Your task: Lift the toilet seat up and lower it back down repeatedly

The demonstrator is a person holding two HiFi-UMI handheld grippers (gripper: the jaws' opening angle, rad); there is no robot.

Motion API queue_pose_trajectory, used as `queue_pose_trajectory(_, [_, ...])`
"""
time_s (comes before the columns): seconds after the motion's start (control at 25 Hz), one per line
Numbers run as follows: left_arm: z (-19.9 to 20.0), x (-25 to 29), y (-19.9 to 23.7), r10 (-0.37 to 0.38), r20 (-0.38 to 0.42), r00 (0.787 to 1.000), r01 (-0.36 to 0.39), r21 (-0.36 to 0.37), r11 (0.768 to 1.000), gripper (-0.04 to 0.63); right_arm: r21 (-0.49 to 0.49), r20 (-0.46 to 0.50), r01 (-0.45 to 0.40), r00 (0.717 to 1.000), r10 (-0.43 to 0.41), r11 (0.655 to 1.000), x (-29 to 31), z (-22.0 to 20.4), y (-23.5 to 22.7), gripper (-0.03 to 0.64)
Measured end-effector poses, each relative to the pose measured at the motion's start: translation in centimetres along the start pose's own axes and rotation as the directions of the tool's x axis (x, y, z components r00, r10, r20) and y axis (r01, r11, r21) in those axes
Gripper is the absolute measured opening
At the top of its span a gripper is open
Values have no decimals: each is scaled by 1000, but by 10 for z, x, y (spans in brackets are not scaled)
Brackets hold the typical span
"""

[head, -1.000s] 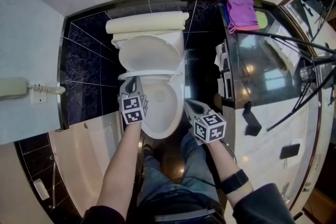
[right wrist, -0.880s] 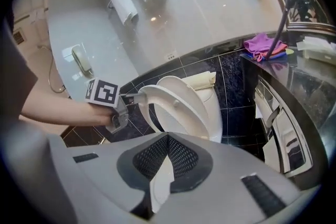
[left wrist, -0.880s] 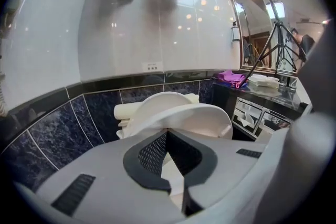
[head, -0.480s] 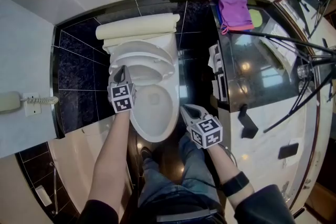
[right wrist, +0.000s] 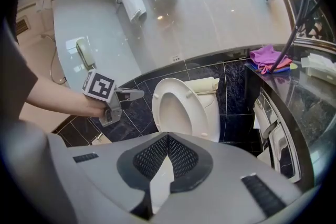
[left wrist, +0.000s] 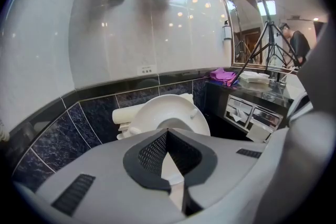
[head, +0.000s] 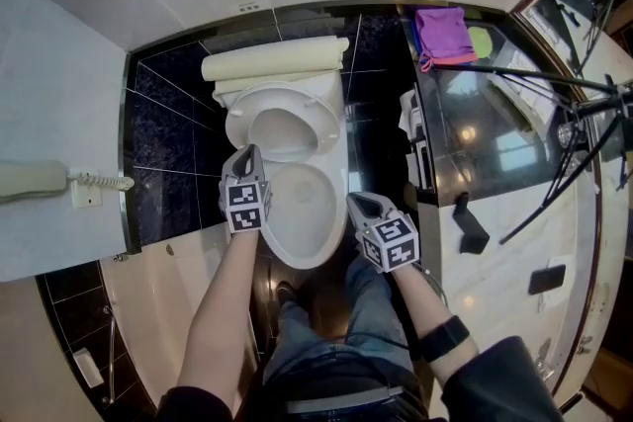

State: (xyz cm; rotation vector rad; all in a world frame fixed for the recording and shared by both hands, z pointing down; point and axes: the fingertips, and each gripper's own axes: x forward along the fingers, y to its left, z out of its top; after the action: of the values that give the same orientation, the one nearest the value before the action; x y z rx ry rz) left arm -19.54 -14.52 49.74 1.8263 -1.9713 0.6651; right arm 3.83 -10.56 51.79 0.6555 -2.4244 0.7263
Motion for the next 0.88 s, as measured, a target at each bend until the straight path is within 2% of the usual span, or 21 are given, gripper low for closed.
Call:
queue_pose_trajectory(0.36, [3, -116, 0, -69, 50, 996, 68, 10, 998, 0, -80, 41, 79, 996, -76, 994, -46, 14, 46, 15])
queue_pose_trajectory(0.6, [-1, -203, 10, -81, 92, 992, 85, -32, 996, 0, -110, 72, 143, 988, -135, 984, -87, 12, 77, 15])
queue_pose_trajectory(0.88, [-12, -289, 19, -95, 141, 985, 106, -73, 992, 0, -102, 137, 213, 970, -198, 972, -132, 8, 110, 17])
